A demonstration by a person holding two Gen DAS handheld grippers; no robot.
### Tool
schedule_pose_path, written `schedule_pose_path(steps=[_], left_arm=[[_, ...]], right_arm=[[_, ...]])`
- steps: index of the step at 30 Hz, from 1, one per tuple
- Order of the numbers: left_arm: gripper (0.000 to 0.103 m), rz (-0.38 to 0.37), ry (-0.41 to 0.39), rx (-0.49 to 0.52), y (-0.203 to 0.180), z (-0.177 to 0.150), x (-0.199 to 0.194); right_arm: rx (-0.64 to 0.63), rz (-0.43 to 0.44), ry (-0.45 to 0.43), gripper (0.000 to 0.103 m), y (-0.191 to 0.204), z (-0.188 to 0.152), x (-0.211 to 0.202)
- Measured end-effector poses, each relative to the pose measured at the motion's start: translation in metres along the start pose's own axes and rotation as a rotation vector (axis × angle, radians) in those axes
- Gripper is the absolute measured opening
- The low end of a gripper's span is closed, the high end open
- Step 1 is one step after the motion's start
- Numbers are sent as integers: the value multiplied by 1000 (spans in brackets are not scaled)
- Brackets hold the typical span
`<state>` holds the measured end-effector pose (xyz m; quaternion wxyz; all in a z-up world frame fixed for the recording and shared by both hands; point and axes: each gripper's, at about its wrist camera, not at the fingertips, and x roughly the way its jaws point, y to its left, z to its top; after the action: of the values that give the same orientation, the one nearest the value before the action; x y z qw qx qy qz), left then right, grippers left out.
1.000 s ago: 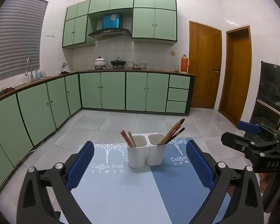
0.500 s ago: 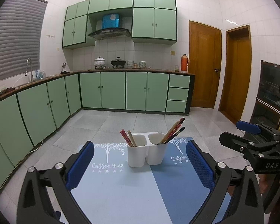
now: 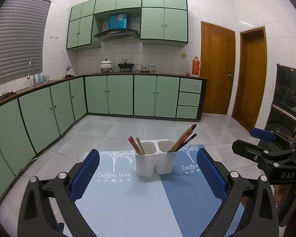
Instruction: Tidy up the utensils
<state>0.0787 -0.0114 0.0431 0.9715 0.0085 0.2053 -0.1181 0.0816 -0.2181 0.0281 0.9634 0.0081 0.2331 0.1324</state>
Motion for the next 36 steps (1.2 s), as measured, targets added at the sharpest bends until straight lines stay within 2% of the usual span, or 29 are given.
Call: schedule_pose_path(steps=[36], left_arm=[[97,2,5,0,3,0,0]], right_arm=[[-4,0,3,98,2,-2,3]])
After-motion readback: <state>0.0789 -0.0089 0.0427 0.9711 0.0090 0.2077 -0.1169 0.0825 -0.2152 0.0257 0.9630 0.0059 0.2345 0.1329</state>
